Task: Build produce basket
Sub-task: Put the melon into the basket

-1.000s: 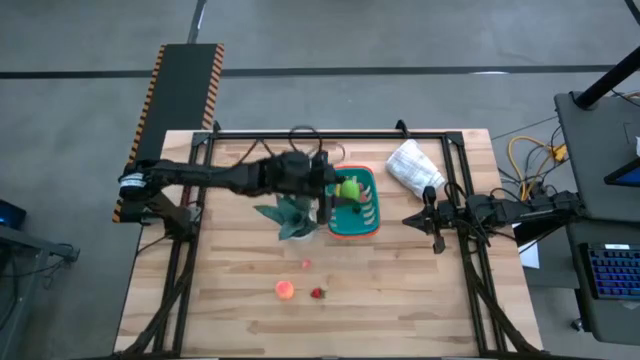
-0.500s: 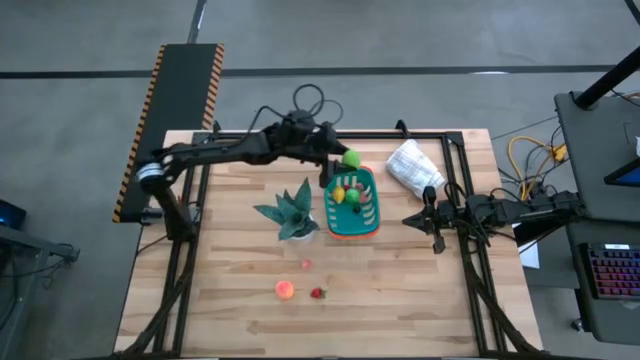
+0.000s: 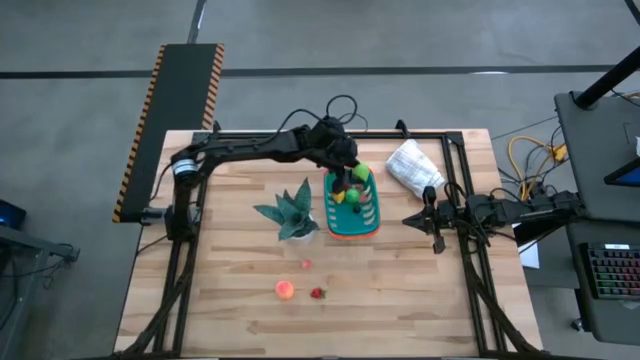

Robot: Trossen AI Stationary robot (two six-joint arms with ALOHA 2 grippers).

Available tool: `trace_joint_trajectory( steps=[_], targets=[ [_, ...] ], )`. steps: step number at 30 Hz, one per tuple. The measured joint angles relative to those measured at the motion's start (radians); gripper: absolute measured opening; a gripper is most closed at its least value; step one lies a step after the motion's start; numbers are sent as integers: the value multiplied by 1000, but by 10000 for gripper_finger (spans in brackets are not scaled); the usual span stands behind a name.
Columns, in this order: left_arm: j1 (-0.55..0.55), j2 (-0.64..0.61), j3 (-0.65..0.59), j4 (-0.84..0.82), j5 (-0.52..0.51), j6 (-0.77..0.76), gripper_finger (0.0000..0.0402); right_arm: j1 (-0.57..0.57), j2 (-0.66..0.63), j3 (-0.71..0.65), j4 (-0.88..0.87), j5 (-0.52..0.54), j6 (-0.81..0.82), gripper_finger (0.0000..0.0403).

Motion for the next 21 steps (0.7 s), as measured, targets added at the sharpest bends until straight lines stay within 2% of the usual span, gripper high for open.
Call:
trace_joint_trajectory(
  steps=[8, 13, 21],
  targets=[
    [-16, 23, 0, -93, 32, 166, 201, 0, 0, 0, 0, 0, 0, 9],
    [-17, 32, -6, -104, 32, 200, 201, 0, 0, 0, 0, 0, 0, 9],
    [-16, 32, -22, -113, -42, 244, 201, 0, 0, 0, 0, 0, 0, 9]
  ],
)
